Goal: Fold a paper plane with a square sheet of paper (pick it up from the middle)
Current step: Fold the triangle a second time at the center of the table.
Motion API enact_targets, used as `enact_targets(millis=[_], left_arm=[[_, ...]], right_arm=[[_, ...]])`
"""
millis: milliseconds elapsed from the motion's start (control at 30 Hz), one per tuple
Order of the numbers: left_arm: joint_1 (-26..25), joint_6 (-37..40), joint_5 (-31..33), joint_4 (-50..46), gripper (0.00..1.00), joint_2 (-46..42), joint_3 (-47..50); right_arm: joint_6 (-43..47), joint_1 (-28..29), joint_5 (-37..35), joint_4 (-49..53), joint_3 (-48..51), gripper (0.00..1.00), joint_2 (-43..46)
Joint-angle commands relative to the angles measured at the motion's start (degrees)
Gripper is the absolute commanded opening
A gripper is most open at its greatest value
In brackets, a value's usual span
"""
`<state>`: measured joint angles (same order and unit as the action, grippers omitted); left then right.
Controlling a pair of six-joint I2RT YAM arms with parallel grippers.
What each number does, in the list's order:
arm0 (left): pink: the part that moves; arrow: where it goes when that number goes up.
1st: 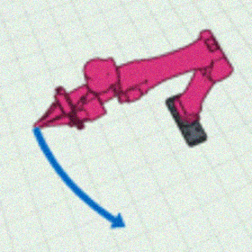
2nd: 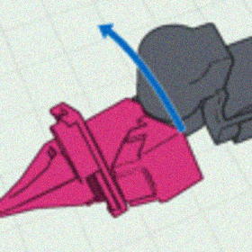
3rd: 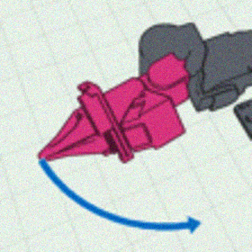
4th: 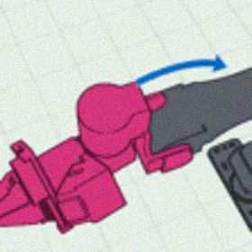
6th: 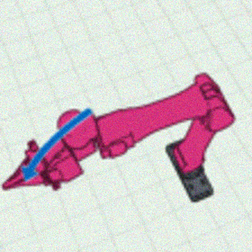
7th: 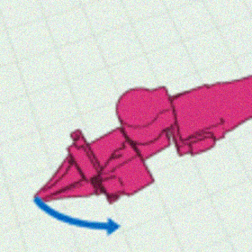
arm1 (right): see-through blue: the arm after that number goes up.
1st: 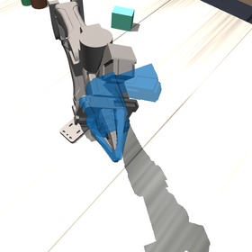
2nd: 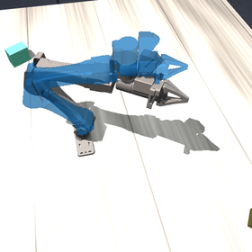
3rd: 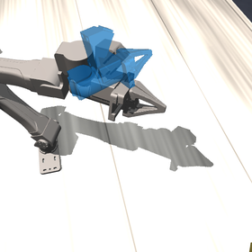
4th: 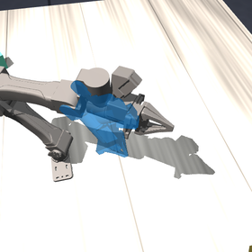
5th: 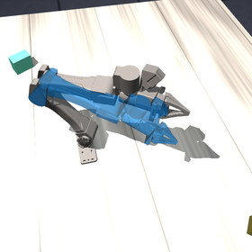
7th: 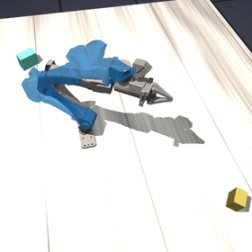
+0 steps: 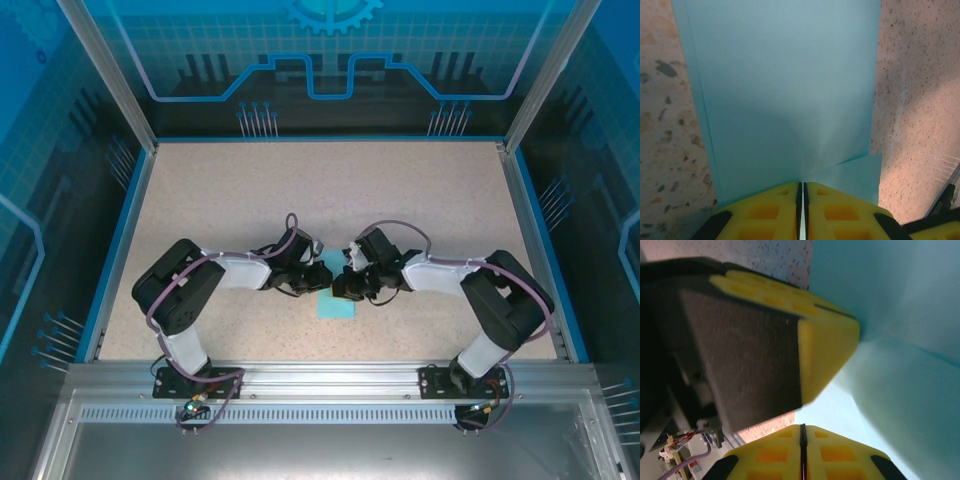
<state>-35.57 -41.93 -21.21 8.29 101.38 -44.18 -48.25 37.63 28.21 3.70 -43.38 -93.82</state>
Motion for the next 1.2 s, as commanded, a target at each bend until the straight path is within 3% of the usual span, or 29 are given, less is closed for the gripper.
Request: enact_targets(millis=[0, 300, 800, 967, 1167], left_arm=[[0.24, 1.23, 1.63, -1.14, 0.13, 1.61, 0.84], [0.32, 2.21, 2.58, -3.0, 0.1, 1.92, 0.73], [0.55, 1.81, 3.11, -2.25, 0.07, 2.35, 2.07], [0.58, 1.74, 3.17, -1.97, 0.07, 2.76, 2.34], [0.66, 1.52, 2.83, -1.47, 0.07, 2.75, 2.14]], right_arm=[[0.2, 0.64, -1.27, 3.89, -1.52, 0.08, -3.76], [0.37, 0.01, -1.07, 3.82, 1.78, 0.09, -4.87], [-1.11, -2.9, 1.25, -0.3, 15.92, 0.16, 6.19], [0.03, -3.44, 0.47, 4.76, 16.26, 0.15, 8.65], [2.71, -3.48, -1.17, 13.39, 9.67, 0.14, 14.05]])
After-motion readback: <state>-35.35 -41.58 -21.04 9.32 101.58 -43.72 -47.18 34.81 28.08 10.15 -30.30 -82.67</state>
